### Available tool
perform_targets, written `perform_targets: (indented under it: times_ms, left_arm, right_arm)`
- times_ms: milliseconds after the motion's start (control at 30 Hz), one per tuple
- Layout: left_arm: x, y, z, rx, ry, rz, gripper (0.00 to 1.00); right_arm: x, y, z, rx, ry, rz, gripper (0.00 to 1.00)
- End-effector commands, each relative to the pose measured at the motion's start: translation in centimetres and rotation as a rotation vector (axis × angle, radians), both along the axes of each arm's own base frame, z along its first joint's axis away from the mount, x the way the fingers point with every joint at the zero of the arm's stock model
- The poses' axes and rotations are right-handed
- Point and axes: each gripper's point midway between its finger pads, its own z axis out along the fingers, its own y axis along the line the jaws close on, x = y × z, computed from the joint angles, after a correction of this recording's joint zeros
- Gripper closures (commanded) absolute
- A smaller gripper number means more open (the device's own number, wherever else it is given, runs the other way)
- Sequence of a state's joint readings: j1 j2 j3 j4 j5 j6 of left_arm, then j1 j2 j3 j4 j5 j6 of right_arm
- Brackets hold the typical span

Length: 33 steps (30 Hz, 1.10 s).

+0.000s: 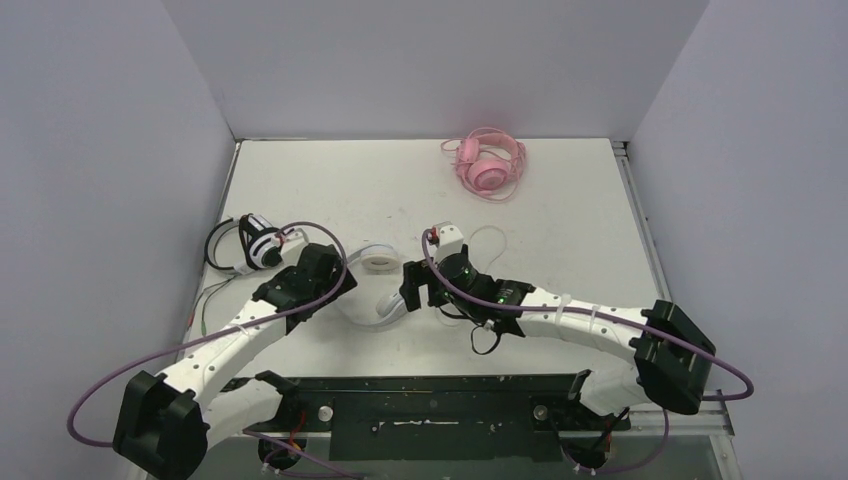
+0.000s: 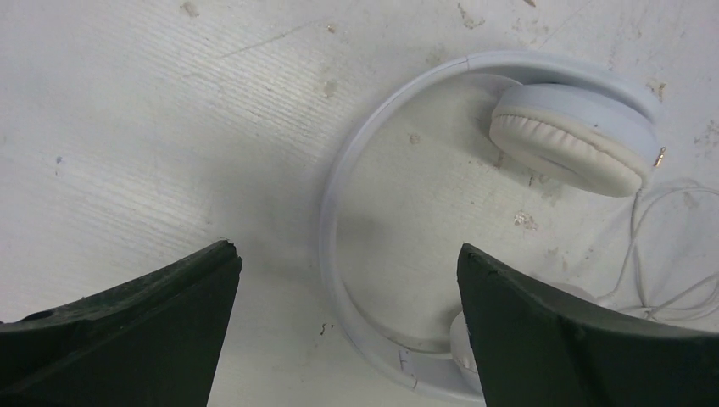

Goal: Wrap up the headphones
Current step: Place the headphones at the center of the board.

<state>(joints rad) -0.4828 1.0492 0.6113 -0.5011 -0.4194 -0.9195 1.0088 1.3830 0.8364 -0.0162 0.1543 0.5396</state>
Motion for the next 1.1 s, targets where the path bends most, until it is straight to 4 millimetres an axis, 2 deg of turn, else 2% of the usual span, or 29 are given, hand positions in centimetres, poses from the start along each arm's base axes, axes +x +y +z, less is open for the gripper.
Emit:
perform_targets:
  times_ms: [0,200,300,400,567,767,967,1067]
  left_arm:
    - [0.4,0.7,3.0,0.043,-0.039,-0.025,0.03]
    - [0.1,0.6,2.7,-0.024,0.049,-0.09,0.03]
    - [-0.3,1.1,1.5,-0.028,0.165,-0.109,0.03]
    - [-0.2,1.3,1.4,-0.001,0.212,-0.129,0.03]
    - [1.0,1.6,2.9,0.021,0.147,-0.126,0.03]
    - [1.7,0.9,4.9,-0.012,0.055,-0.174,0.03]
    - [2.7,0.9,5.4,0.029,0.084,-0.21,0.03]
    - [2.8,0.9,5.7,0.031,0.07,-0.221,0.03]
  right_arm:
    - [0.9,0.1,3.8,0.094,-0.07,-0.058,0.0]
    - [0.8,-1.3,5.4,0.114,-0.085,-0.137,0.0]
    - [0.6,-2.2,5.5,0.09,-0.071,-0.17,0.0]
    - [0.2,-3.1,5.6,0.071,-0.078,-0.193,0.0]
    - [-0.5,-4.3,5.3,0.077,-0.064,-0.211,0.0]
    - [-0.8,-4.5,5.4,0.069,-0.058,-0.206,0.0]
    - [-0.2,-4.7,6.0,0.03,-0.069,-0.233,0.0]
    - [0.1,-4.0,7.1,0.005,-0.087,-0.219,0.0]
